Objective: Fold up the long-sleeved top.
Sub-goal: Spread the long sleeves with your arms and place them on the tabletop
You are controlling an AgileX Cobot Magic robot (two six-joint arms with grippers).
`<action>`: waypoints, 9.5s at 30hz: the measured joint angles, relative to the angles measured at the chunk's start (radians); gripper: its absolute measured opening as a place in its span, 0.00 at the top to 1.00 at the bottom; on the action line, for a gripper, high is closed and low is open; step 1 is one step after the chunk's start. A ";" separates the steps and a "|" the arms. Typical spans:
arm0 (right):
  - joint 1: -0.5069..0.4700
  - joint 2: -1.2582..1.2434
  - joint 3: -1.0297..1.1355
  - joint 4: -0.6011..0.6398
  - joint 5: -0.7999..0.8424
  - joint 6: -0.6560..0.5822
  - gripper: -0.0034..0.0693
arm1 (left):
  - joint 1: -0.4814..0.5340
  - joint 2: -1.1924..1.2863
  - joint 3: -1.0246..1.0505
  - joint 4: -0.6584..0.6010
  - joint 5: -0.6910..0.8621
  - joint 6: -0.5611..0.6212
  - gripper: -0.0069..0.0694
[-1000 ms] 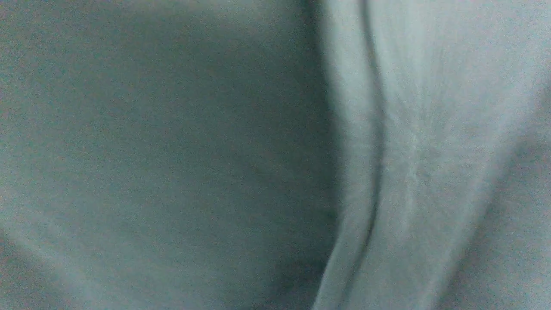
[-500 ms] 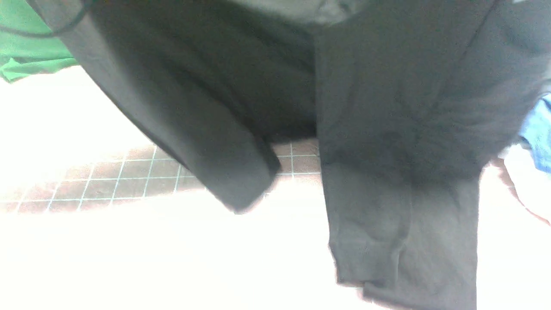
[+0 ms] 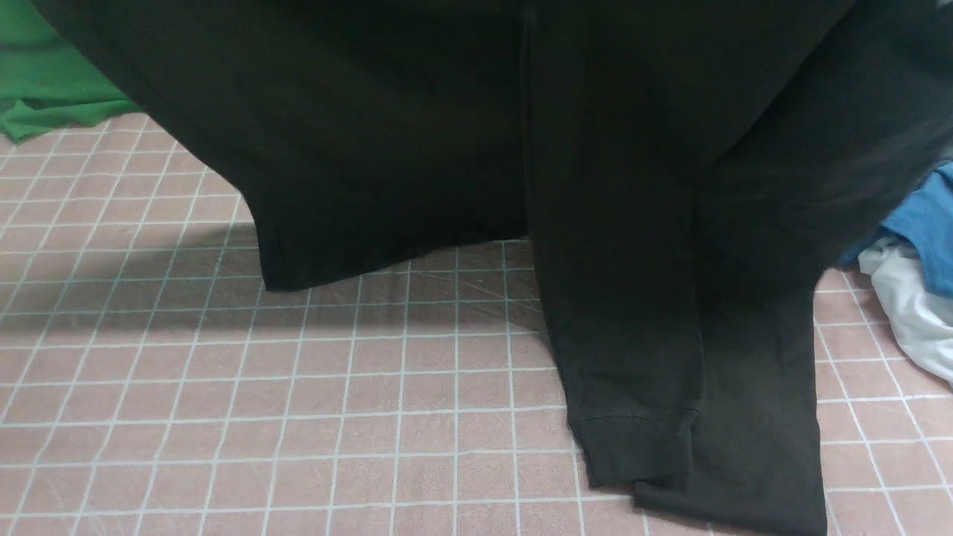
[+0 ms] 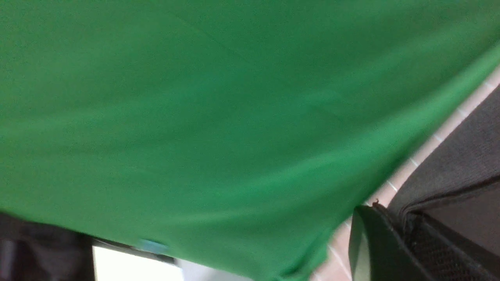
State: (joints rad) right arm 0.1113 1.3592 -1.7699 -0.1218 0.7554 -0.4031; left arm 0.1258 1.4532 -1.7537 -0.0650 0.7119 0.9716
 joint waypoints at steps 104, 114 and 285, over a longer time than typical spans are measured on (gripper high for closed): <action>0.367 -0.053 0.765 -0.008 0.004 0.394 0.49 | -0.006 0.281 0.227 -0.293 0.233 -0.326 0.88; 0.570 -0.063 0.888 -0.010 -0.014 0.415 0.49 | 0.000 0.246 0.633 -0.253 0.013 -0.332 0.75; 0.016 0.645 0.366 0.411 0.065 0.415 0.20 | 0.055 -0.622 1.136 -0.058 0.286 -0.706 0.86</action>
State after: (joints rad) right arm 0.1275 2.0042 -1.4038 0.2893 0.8200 0.0123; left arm 0.1811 0.8311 -0.6175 -0.1234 0.9980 0.2653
